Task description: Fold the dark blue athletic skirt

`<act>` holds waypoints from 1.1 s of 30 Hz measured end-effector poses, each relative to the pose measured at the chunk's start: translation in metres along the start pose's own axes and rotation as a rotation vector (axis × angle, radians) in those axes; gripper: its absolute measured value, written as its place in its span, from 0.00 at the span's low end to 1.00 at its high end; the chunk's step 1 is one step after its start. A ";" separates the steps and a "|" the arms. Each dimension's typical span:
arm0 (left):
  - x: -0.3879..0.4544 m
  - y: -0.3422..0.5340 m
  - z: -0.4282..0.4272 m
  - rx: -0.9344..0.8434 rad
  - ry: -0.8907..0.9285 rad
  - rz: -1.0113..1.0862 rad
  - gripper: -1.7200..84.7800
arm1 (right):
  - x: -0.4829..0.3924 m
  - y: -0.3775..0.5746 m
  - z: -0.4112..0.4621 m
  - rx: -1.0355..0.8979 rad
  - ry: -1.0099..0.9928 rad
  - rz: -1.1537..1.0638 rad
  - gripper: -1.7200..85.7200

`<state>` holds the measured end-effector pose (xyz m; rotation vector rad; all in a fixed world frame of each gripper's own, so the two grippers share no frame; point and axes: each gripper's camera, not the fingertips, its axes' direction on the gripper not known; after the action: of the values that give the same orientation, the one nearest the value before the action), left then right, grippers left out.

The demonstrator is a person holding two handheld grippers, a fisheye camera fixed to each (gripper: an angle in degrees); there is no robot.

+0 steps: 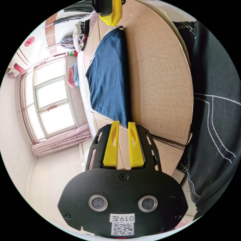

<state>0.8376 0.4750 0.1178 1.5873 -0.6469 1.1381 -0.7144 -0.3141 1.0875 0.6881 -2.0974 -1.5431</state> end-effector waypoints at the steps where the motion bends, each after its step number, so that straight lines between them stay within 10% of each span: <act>1: 0.000 -0.001 0.000 0.000 0.000 -0.002 0.05 | 0.001 0.000 0.002 -0.001 0.008 0.002 0.07; 33: 0.009 -0.016 -0.023 -0.001 -0.043 -0.063 0.10 | -0.016 -0.022 -0.034 0.167 -0.144 -0.082 0.03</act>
<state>0.8468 0.5032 0.1190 1.6241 -0.6206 1.0600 -0.6780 -0.3350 1.0746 0.7495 -2.3529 -1.5121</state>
